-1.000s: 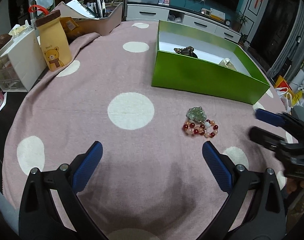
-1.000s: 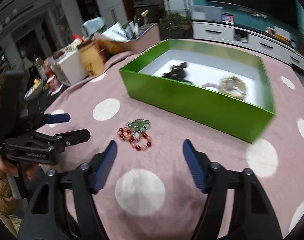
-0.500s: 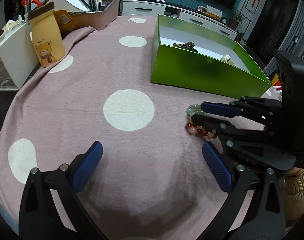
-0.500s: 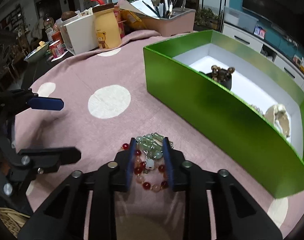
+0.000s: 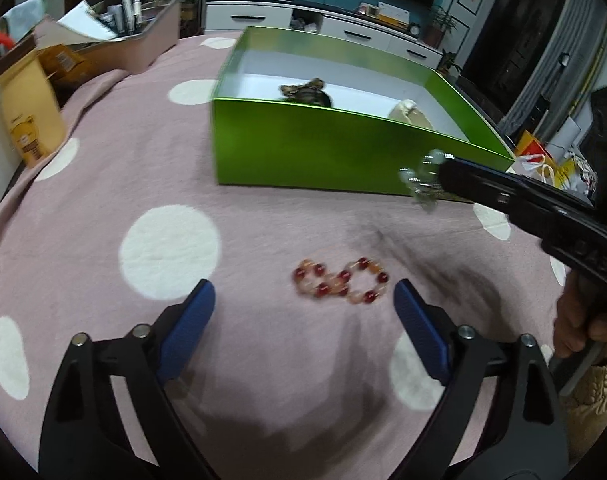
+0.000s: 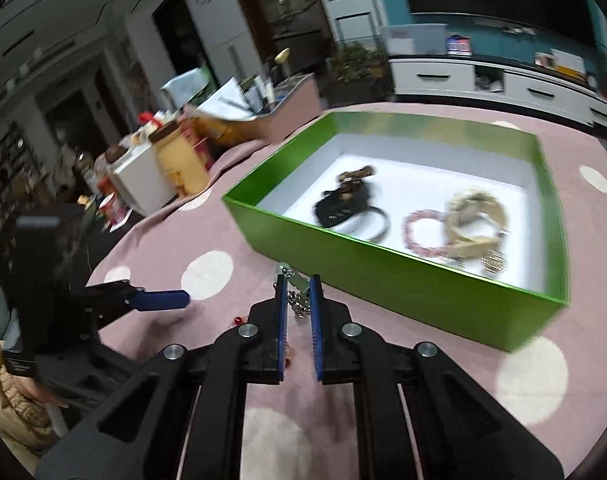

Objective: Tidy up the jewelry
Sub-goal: 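Grasp the red bead bracelet with the left gripper while the right grasps the green charm bracelet, then lift the red bead bracelet over the box with the left gripper while the right carries the charm bracelet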

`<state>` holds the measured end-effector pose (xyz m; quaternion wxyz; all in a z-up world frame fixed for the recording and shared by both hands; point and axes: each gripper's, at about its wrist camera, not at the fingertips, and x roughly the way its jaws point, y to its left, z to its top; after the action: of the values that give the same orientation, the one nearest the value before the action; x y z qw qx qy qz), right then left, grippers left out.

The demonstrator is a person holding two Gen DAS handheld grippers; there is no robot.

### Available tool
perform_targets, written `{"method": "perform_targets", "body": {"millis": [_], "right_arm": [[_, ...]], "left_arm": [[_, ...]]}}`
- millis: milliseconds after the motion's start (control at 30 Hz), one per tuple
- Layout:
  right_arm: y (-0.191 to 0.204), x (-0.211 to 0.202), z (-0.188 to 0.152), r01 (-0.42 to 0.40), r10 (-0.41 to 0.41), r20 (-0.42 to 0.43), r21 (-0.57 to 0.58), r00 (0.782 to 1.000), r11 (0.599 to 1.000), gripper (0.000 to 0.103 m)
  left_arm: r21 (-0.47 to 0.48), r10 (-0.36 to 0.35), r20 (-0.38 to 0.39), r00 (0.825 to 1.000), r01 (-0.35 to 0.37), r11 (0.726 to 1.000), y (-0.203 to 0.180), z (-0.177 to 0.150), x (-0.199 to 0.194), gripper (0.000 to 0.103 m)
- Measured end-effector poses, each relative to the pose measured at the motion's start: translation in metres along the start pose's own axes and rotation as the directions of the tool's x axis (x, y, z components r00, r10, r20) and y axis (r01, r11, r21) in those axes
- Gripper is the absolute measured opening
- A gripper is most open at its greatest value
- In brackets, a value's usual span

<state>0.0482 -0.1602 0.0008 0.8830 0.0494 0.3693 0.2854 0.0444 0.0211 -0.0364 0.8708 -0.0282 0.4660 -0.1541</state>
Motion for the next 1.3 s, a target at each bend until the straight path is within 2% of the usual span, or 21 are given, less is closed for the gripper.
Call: {"method": "perform_targets", "body": {"millis": [67,200,267,400,433,533,567,667,900,1300], "right_arm": [[-0.007,-0.011,-0.005,0.014,-0.014,0.013,0.023,1.000,1.000,0.011],[-0.019,-0.027,-0.019,0.029,-0.031,0.029,0.072,0.999,0.997,0.011],[-0.024,-0.034,-0.025,0.037,-0.041,0.036,0.097,0.999,0.995,0.011],[-0.027,-0.044,-0.034,0.055,-0.060,0.045,0.114,0.997,0.992,0.010],[-0.028,-0.045,-0.036,0.055,-0.061,0.045,0.116,0.997,0.992,0.010],[-0.029,-0.048,-0.041,0.053,-0.059,0.049,0.126,0.997,0.991,0.010],[-0.028,-0.048,-0.043,0.051,-0.058,0.050,0.128,0.997,0.990,0.010],[-0.027,-0.050,-0.045,0.046,-0.053,0.053,0.126,0.997,0.991,0.010],[-0.026,-0.055,-0.045,0.048,-0.056,0.060,0.126,0.997,0.991,0.010],[-0.028,-0.067,-0.043,0.049,-0.061,0.089,0.136,0.994,0.989,0.010]], "left_arm": [[0.016,0.010,-0.010,1.000,-0.009,1.000,-0.007,0.003,0.008,0.081],[0.025,0.023,-0.018,1.000,-0.023,0.999,-0.014,0.006,0.019,0.072],[0.021,0.025,-0.023,0.999,-0.025,0.999,-0.015,0.005,0.023,0.060],[0.022,0.027,-0.008,1.000,-0.027,0.999,-0.016,0.003,0.024,0.046],[0.021,0.030,-0.005,1.000,-0.030,0.999,-0.015,0.003,0.024,0.035],[0.001,0.022,-0.003,1.000,-0.022,1.000,-0.011,0.003,0.024,0.023],[-0.009,0.014,-0.004,1.000,-0.014,1.000,-0.009,0.003,0.024,0.014],[-0.026,0.007,-0.001,1.000,-0.007,1.000,-0.007,0.002,0.024,0.007],[-0.045,-0.002,0.021,1.000,0.003,0.999,-0.005,0.003,0.016,0.006],[-0.030,0.004,0.094,0.996,-0.001,1.000,-0.002,0.014,-0.020,0.006]]}}
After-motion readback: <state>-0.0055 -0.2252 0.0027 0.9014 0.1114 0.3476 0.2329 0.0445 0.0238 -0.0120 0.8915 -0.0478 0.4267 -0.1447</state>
